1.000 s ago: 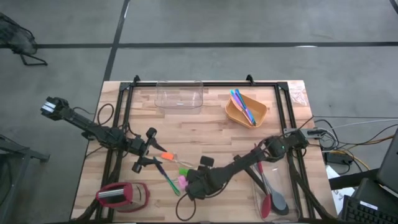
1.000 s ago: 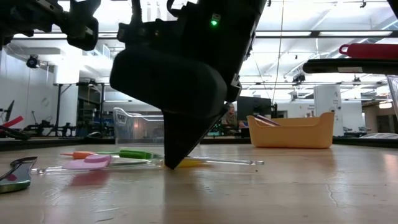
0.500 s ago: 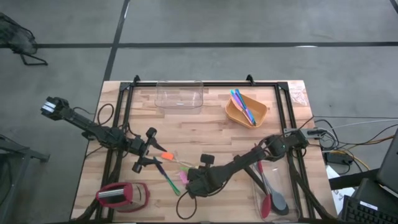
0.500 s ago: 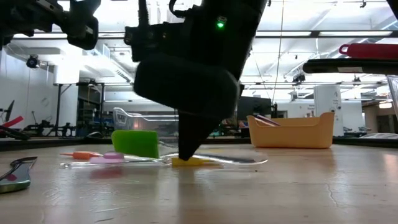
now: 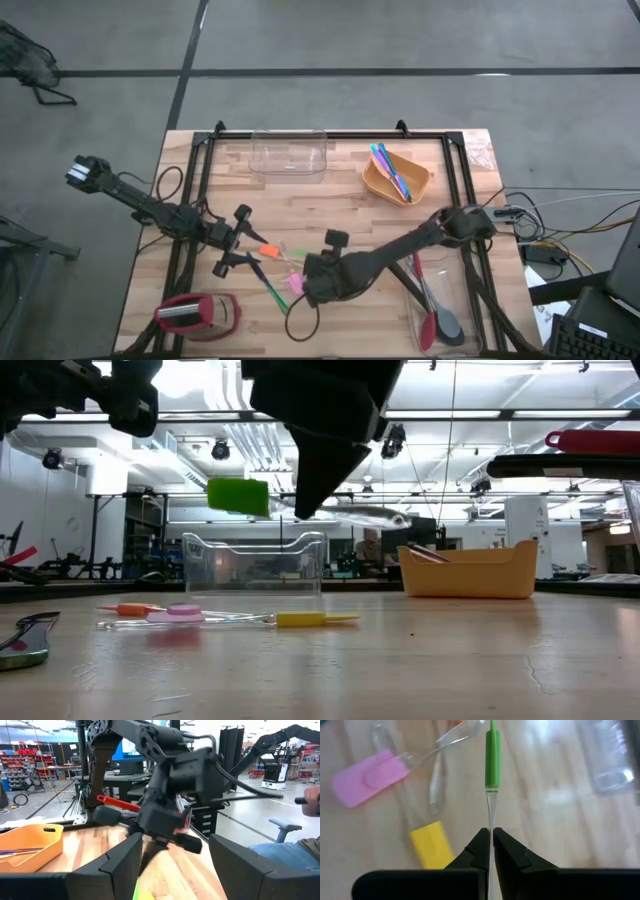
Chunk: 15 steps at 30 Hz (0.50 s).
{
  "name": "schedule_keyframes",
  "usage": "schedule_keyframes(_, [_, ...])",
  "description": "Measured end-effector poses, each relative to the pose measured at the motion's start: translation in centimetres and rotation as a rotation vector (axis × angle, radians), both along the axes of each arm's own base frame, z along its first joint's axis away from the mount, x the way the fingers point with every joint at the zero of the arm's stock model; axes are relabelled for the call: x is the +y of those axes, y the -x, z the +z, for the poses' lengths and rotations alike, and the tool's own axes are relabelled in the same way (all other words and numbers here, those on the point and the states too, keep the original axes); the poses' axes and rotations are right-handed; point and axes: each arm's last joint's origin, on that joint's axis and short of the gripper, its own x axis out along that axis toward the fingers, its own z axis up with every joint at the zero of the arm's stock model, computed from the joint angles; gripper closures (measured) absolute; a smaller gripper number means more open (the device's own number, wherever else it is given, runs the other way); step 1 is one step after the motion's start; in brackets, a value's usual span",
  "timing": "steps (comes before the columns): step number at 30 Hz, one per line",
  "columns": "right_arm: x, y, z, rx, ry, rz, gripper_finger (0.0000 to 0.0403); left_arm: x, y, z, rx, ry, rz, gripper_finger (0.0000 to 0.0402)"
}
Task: Pick & Place Kitchen Items
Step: Put the green spatula into the top transparent bin
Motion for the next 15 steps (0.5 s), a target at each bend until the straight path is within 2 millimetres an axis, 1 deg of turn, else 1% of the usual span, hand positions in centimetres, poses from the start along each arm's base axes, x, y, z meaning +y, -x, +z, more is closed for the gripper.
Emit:
schedule_keyframes(3, [-1.1,0.0,0.4,0.012,0.026,0.017,0.0392,0.0,0.1,0.1,-0.01,0.002,0.004,0.0165])
schedule_keyframes(6, [-2.9,-0.2,1.0,0.021,0.047,0.014,0.0392,0.1,0.1,0.1,-0.003,0.012,0.004,0.0165])
schedule_keyframes(9, [-5.1,-0.8,2.1,0.026,0.098,0.026,0.0391,0.0,0.1,0.0,0.004,0.013,0.004,0.0165])
schedule_keyframes(12, [-7.6,-1.6,3.1,0.055,0.142,0.075,0.0391,0.0,0.0,0.0,0.01,0.014,0.004,0.0165])
schedule_keyframes(15, [-10.6,-2.6,4.0,0.054,0.169,0.085,0.039,0.0,0.0,0.0,0.012,0.024,0.003,0.0165])
